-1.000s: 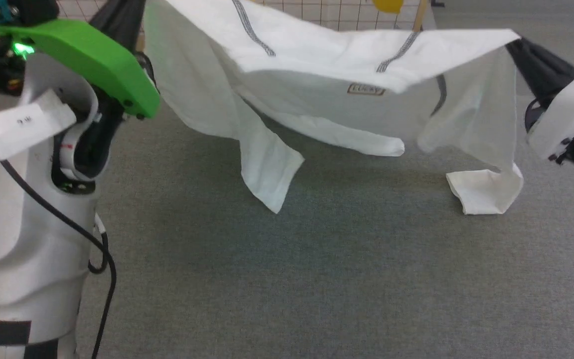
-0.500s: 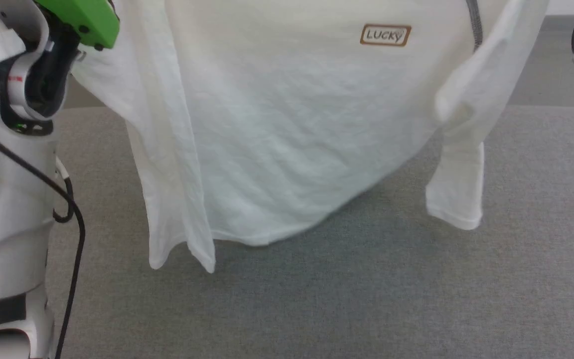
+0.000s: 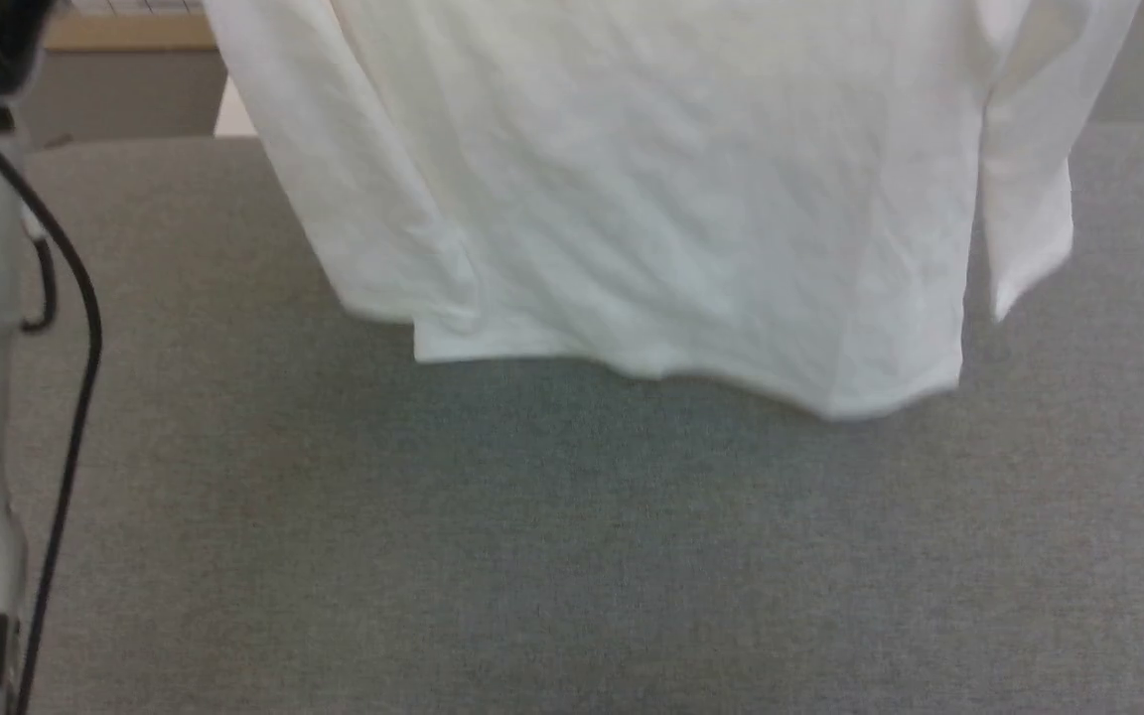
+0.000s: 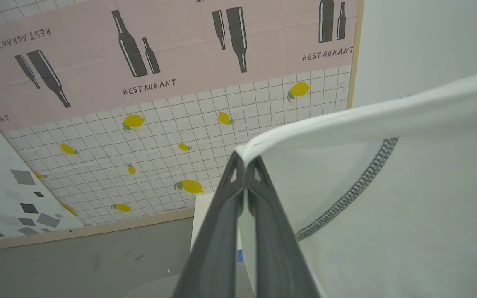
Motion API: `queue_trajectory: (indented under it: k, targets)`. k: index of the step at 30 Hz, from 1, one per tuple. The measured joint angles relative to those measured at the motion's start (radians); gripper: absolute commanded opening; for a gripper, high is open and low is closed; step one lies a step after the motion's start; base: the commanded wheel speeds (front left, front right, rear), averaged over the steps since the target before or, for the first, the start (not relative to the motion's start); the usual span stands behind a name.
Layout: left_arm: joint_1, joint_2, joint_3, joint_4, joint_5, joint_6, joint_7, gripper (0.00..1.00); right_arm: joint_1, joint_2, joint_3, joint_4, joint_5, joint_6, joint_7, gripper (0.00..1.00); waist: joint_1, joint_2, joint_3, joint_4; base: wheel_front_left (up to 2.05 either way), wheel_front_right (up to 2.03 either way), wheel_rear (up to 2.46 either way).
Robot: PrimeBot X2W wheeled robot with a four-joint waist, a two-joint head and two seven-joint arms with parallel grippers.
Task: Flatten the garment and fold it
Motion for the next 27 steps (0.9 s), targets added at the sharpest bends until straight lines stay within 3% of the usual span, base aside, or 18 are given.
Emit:
queue_trajectory:
  k: [5,15,22,27]
  targets:
    - [-0.141,0.005,-0.010,0.066,0.050,0.002,-0.020,0.00,-0.165,0.009,0.001,0.114,-0.047,0.000,-0.065,0.00,0.0000,0.0000,0.084,-0.006,0.00,0.00,0.00]
    - [-0.392,0.014,-0.035,0.229,0.172,0.014,-0.300,0.00,-0.427,0.037,0.012,0.333,-0.143,0.000,-0.250,0.00,0.0002,0.0000,0.260,-0.024,0.00,0.00,0.00]
    - [-0.411,0.004,-0.047,0.359,0.177,0.007,-0.441,0.00,-0.447,0.028,0.071,0.420,-0.126,0.000,-0.292,0.00,0.0003,0.0000,0.340,-0.023,0.00,0.00,0.00]
    - [-0.365,-0.021,-0.063,0.446,0.160,-0.025,-0.492,0.00,-0.366,-0.022,0.148,0.427,-0.058,0.000,-0.314,0.00,0.0002,0.0000,0.359,-0.003,0.00,0.00,0.00]
